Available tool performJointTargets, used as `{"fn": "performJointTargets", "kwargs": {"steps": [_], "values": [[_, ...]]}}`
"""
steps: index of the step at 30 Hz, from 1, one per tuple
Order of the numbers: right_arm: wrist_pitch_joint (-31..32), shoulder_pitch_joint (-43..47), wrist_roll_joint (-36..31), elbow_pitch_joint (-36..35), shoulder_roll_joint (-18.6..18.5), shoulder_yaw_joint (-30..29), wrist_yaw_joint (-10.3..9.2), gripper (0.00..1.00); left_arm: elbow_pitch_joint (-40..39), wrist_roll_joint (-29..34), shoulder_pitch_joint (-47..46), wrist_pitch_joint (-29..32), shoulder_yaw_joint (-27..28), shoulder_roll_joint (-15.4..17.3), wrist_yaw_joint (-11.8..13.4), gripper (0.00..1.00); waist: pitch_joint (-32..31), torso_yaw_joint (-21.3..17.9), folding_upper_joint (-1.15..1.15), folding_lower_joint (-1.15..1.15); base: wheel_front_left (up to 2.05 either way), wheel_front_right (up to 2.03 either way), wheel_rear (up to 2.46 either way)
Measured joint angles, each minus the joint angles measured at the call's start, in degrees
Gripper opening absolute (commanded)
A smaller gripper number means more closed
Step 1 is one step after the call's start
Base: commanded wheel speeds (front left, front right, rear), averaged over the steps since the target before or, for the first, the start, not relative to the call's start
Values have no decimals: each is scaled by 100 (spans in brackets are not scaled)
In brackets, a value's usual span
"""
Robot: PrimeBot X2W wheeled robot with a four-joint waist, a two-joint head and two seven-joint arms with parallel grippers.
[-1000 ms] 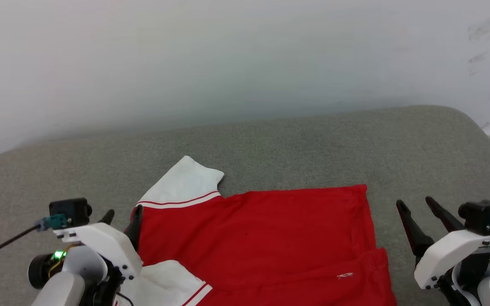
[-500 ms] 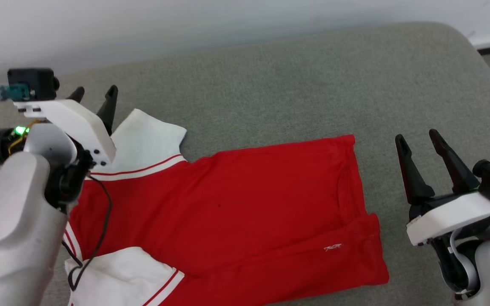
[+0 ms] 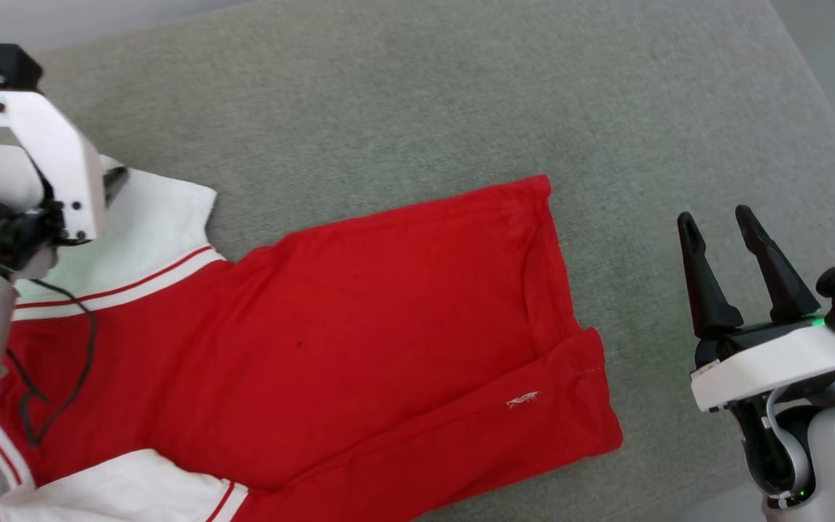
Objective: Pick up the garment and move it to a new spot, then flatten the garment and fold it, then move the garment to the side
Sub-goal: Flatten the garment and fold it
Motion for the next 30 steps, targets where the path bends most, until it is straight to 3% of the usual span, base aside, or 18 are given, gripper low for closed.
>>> {"fn": "performJointTargets", "kwargs": {"steps": [6, 7, 8, 9, 18, 30], "values": [[47, 113, 109, -10, 53, -51, 0, 100, 218, -174, -215, 948, -29, 187, 129, 100, 224, -232, 0, 0, 0, 0, 0], [69, 139, 120, 2, 54, -66, 0, 100, 223, -215, -232, 1059, -15, 183, 166, 56, 245, -251, 0, 0, 0, 0, 0], [75, 144, 132, 15, 52, -81, -1, 100, 218, -249, -244, 1141, -4, 186, 207, 38, 260, -262, 0, 0, 0, 0, 0], [100, 138, 160, 16, 49, -78, 0, 100, 200, -259, -242, 1154, 2, 174, 221, 1, 265, -263, 0, -1, 0, 0, 0], [501, -134, 578, 294, -142, 98, 0, 100, 303, -352, 92, 715, 41, -79, 297, 0, -14, -197, 0, 0, 0, 0, 0], [2992, -1359, 1445, 1828, -466, 278, -1, 100, 242, -503, 81, -126, -49, -743, -37, 0, -480, 498, 0, 0, 0, 0, 0]]}}
